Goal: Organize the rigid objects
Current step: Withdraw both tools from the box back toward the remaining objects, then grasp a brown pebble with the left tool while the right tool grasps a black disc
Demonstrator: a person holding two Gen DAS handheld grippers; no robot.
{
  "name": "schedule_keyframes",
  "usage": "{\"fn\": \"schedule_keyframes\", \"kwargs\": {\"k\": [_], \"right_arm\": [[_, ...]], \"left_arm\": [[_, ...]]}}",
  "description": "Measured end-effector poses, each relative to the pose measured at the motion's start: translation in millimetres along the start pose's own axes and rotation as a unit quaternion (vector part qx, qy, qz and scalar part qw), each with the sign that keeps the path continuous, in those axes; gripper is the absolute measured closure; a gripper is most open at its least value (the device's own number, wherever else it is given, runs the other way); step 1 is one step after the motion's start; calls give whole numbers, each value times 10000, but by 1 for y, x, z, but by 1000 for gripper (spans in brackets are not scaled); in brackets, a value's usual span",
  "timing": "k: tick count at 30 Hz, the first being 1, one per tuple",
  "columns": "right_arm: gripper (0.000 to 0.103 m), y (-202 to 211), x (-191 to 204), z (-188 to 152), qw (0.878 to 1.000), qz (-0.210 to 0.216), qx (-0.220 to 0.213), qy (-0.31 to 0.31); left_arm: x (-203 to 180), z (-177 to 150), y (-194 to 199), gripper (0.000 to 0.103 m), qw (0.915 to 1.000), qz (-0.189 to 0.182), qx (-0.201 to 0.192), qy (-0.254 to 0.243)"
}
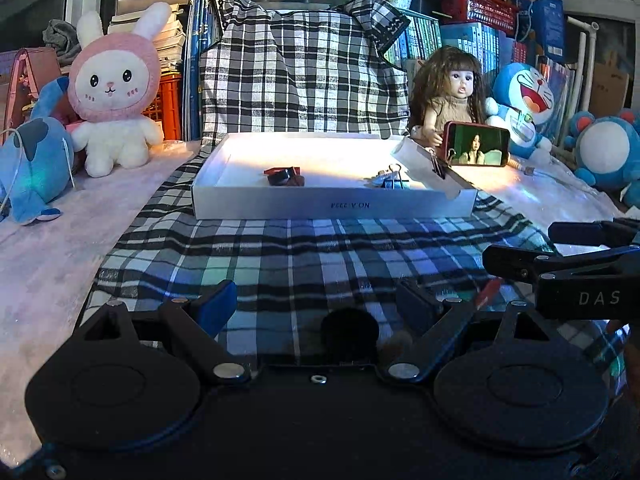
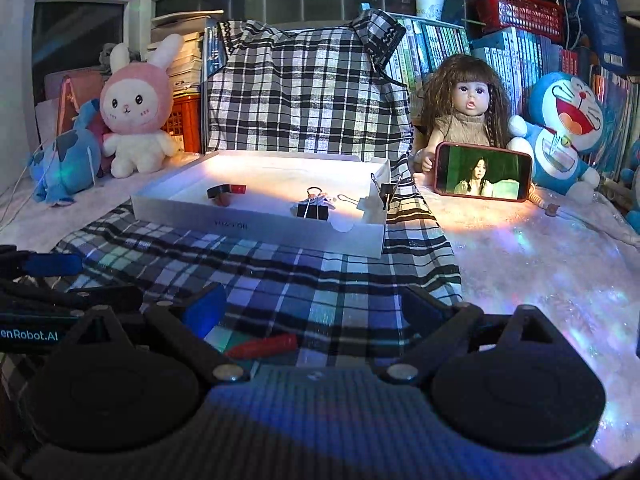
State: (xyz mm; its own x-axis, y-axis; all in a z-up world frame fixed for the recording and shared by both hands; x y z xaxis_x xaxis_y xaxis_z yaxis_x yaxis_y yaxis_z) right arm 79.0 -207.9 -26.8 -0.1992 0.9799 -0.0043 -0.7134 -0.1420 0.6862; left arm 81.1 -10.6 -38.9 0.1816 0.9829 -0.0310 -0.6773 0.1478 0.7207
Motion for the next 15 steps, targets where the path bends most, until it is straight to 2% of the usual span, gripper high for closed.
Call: {"fn": "schedule_keyframes", "kwargs": {"k": [8, 15], "right_arm": [[2, 12, 10, -18, 9990, -27, -20, 440], [2, 15, 11, -34, 9989, 37, 141, 450]], "left_arm": [[7, -20, 9, 17, 9999, -41, 69, 118], [7, -32, 17, 24, 9995, -226, 147, 193]]}}
Point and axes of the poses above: each gripper's, at about its wrist camera, not at the fingertips, and y roughly against the way its jaws point, x to its left, z to its top, the point moved 8 cm from there along -y, roughly the way its jaws point, and after that the axes turned 15 degrees about x, right-handed, at the moved point
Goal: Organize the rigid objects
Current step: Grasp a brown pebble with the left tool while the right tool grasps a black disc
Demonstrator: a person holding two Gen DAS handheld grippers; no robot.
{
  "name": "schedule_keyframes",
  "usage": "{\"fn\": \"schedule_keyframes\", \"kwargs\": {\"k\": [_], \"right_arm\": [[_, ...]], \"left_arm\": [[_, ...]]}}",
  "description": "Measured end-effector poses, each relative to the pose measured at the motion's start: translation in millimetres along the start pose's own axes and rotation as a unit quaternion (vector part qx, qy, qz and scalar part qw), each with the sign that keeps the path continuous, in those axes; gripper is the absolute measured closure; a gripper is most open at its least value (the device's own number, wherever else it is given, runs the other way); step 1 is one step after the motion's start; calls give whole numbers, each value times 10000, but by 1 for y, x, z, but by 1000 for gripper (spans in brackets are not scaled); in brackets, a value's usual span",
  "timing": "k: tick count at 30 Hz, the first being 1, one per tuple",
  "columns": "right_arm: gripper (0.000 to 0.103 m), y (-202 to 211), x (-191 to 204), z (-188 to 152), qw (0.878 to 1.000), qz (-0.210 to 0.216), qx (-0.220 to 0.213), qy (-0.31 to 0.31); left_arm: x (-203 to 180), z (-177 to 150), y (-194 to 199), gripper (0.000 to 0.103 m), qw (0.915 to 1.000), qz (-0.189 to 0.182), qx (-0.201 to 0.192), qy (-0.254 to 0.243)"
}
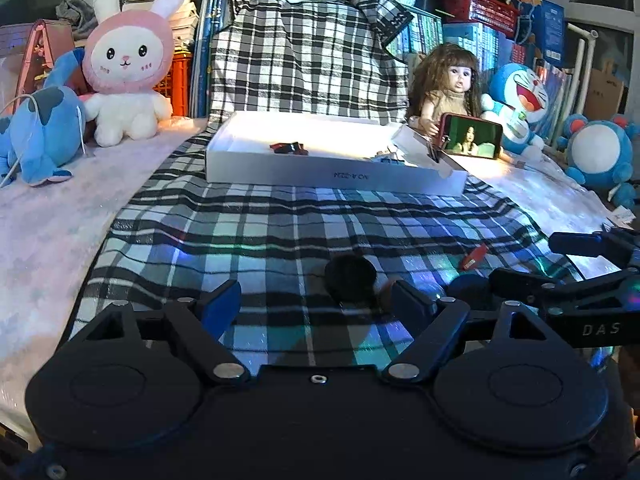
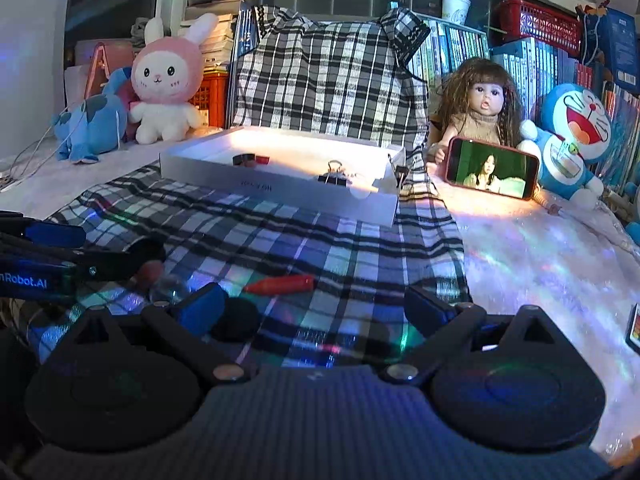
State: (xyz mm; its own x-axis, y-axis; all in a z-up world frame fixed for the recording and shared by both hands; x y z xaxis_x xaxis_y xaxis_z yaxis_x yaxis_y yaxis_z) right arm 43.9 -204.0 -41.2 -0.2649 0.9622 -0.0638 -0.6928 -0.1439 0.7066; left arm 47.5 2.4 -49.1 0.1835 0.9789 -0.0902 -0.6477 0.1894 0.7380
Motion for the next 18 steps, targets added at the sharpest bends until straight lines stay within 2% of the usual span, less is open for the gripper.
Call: {"fn": "schedule_keyframes", "kwargs": {"k": [4, 10, 13, 18], "right_arm": [[4, 2, 5, -6, 9999, 97, 42, 102], [13, 3, 12, -8, 9995, 216, 99, 192], [20, 6, 15, -8, 9993, 302, 113, 186], [32, 9, 18, -9, 9990, 392, 122, 171]], "left_arm": [[-8, -7, 4, 40, 9998, -123, 62, -138], [-24, -10, 7, 64, 9987, -381, 110, -307], [-31, -10, 6, 72, 9980, -472, 112, -406], [-37, -7, 3, 78, 9979, -440, 90, -464]]}}
Point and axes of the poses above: each gripper's, at about its wrist camera, not at the fingertips, and y roughly against the way its jaws point, x to its left, z to its top, the point moved 8 cm from there along -y, roughly the way its jaws point, and after that the axes turned 15 degrees about x, right-handed, at the moved point
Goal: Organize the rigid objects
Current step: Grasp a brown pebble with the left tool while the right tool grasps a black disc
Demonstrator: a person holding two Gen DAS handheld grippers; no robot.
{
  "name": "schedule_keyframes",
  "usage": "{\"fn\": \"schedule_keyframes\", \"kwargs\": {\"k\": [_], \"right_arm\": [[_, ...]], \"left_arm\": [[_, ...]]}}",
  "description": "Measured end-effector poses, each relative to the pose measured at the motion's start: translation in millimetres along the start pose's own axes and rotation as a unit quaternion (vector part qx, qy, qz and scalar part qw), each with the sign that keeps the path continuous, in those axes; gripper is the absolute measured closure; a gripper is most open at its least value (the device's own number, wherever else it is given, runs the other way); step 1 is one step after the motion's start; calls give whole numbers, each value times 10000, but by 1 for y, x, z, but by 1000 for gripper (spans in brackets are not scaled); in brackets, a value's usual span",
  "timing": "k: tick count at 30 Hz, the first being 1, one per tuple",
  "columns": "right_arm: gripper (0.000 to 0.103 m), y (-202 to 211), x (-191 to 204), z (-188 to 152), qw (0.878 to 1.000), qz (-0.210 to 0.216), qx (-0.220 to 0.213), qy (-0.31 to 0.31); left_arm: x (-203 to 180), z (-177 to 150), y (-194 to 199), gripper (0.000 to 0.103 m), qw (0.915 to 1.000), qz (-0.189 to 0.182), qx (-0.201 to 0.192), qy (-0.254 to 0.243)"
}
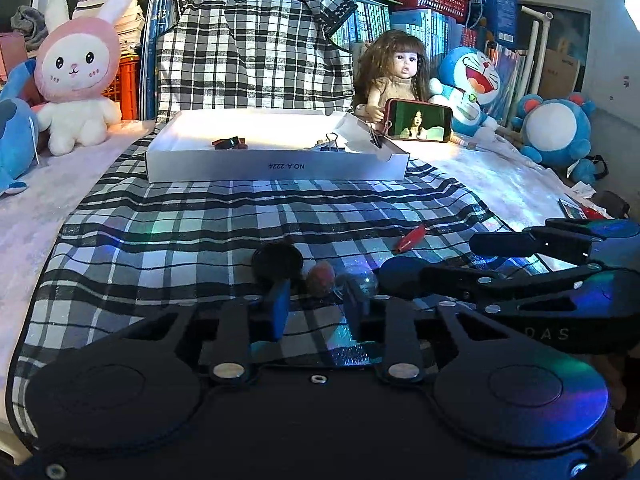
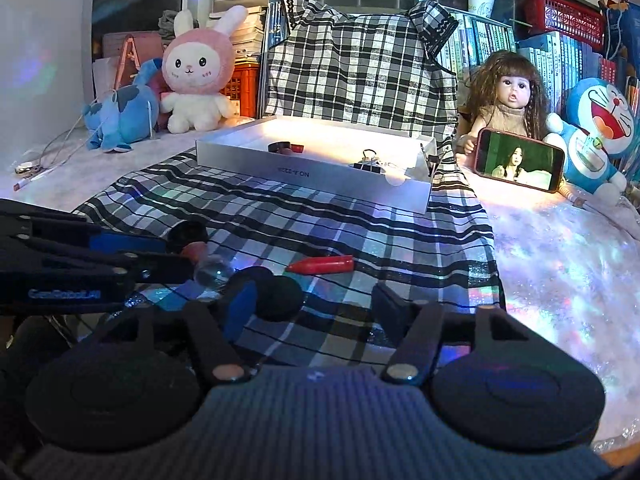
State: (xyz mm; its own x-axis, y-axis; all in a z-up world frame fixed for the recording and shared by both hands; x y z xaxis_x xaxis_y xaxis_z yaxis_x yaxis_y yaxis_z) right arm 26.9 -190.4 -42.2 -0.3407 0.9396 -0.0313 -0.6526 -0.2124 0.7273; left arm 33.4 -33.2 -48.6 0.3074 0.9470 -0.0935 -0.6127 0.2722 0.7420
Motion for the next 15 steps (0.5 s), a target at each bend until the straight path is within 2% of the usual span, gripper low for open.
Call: {"fn": "schedule_keyframes", "kwargs": {"k": [4, 15], "right_arm": [[40, 1, 1, 0, 10000, 2, 11, 12], [41, 3, 2, -6, 9998, -71, 108, 123]], "left_arm": [[2, 3, -3, 79, 10000, 22, -25, 39], [8, 7, -9, 80, 9998, 103, -46, 133]]}}
Point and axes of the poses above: each gripper's, at about its wrist camera, not at the fingertips, and y roughly against the way its jaws point, x to its left, z to its top, the point moved 8 cm from there along -y, roughly the way its jaws point, and after that the axes turned 15 degrees about x, right-handed, at the moved point
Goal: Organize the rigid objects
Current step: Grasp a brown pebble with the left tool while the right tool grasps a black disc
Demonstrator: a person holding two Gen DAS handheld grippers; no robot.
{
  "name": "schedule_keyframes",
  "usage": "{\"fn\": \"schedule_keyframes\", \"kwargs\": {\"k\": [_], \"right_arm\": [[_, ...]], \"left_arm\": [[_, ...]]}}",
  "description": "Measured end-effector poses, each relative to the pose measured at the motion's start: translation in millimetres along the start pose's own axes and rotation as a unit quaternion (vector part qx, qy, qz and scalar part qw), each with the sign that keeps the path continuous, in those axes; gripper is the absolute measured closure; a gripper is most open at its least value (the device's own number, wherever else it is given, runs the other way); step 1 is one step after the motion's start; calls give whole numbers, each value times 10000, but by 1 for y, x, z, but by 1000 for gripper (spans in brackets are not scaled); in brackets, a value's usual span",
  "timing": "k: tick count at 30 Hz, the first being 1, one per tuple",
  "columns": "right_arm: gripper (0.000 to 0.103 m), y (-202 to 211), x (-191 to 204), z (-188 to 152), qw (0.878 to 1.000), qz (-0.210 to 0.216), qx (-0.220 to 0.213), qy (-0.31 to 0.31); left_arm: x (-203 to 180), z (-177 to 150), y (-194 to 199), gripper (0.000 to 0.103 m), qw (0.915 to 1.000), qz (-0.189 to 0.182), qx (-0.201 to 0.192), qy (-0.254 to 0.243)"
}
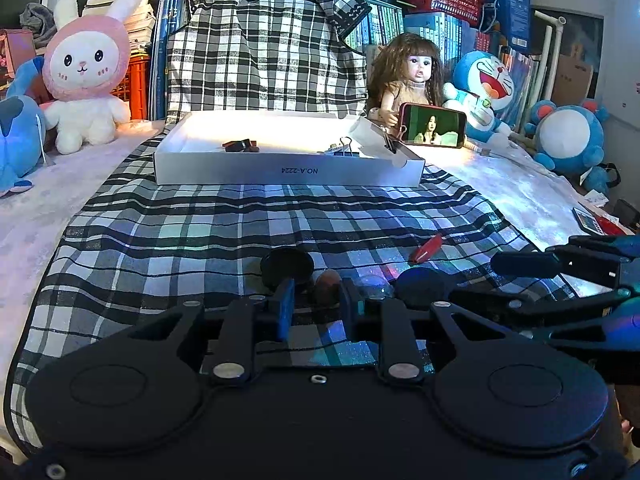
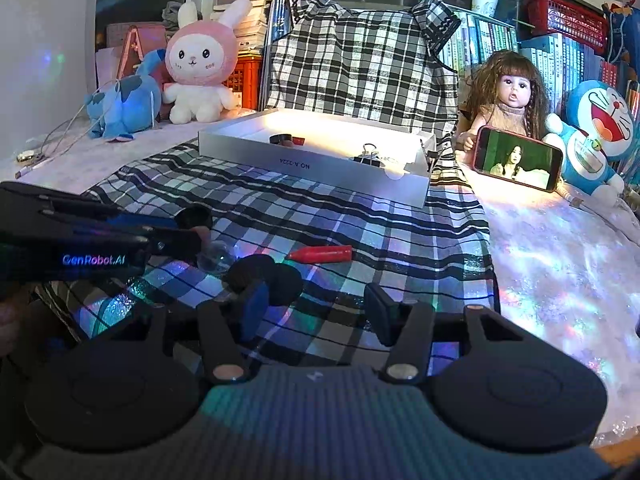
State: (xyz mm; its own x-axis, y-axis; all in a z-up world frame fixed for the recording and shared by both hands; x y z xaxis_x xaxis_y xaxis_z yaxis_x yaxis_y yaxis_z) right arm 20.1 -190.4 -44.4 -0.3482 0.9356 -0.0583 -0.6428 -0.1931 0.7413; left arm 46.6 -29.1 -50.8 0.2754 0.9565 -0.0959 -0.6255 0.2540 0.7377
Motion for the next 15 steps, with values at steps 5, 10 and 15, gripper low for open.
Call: {"fn": "schedule_keyframes", "kwargs": {"k": [5, 10, 15], "right_arm": [[41, -6, 8, 1, 9999, 44, 17, 90], [41, -13, 12, 4, 10000, -9, -7, 95], [41, -18, 11, 7, 10000, -40, -34, -58]], "left_arm": [[-1, 0, -4, 80, 10000, -10, 25, -19], [-2, 0, -10, 79, 10000, -4, 27, 31], [-4, 1, -14, 79, 9999, 103, -10, -41]]}}
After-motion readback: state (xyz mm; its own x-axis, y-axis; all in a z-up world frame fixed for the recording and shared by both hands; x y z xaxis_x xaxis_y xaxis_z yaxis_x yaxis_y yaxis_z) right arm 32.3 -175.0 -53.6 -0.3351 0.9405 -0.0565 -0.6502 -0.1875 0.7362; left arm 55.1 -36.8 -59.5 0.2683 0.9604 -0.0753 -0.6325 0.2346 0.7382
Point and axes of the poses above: each gripper's, at about its wrist camera, not at the fingertips, and y roughly against the way its jaws point, x to its left, z to its top, the point moved 8 cm from there along -y, roughly the way its jaws point, and after that the axes turned 15 degrees about x, right-handed, at the moved point
